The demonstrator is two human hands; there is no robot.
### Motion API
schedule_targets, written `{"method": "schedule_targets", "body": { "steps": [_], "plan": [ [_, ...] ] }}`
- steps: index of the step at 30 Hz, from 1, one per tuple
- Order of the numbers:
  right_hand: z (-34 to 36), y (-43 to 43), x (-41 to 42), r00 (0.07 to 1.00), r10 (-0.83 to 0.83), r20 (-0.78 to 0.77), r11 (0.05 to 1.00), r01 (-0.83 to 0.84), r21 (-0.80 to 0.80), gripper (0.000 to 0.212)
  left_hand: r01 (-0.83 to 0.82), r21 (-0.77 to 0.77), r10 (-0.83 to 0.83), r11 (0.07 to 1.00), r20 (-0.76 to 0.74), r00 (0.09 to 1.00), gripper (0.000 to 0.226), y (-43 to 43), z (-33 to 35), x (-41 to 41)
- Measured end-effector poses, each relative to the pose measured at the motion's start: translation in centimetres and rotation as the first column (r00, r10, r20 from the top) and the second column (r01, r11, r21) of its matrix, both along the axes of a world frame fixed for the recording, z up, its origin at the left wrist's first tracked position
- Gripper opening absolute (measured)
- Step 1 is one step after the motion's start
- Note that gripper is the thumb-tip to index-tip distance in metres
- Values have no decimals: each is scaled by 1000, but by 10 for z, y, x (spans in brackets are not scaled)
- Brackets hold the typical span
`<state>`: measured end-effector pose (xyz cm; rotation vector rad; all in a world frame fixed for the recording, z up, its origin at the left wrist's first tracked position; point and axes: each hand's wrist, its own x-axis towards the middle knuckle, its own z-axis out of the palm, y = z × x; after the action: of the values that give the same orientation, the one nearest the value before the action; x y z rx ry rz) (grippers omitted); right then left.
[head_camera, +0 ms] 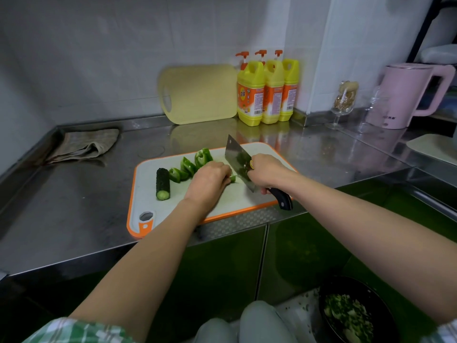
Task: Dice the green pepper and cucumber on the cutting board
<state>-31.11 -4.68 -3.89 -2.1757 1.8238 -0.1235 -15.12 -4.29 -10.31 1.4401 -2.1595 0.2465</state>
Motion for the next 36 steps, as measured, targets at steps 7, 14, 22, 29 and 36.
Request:
{"method": "schedule_targets", "body": {
  "steps": [7, 14, 22, 29, 36],
  "plan": [
    [29, -13, -34, 773, -55, 632, 992, 114, -53, 9, -102, -140, 127, 985, 188, 974, 17, 3, 4, 10],
    [20, -9, -68, 750, -142, 645, 988, 144, 50, 21, -175, 48, 165, 983, 166, 972, 38, -21, 26, -19],
    [1, -15, -82, 789, -117, 603, 993, 82, 85, 21, -357, 210, 257, 910, 389, 884, 26, -54, 31, -42],
    [-3, -24, -79, 792, -100, 602, 995, 66, 79, 20, -46, 275, 26, 960, 77, 997, 21, -57, 23, -40],
    [-1, -23, -88, 797, -110, 595, 994, 86, 69, 21, 73, 312, -146, 947, 215, 966, 57, -68, 29, -39]
  ]
}}
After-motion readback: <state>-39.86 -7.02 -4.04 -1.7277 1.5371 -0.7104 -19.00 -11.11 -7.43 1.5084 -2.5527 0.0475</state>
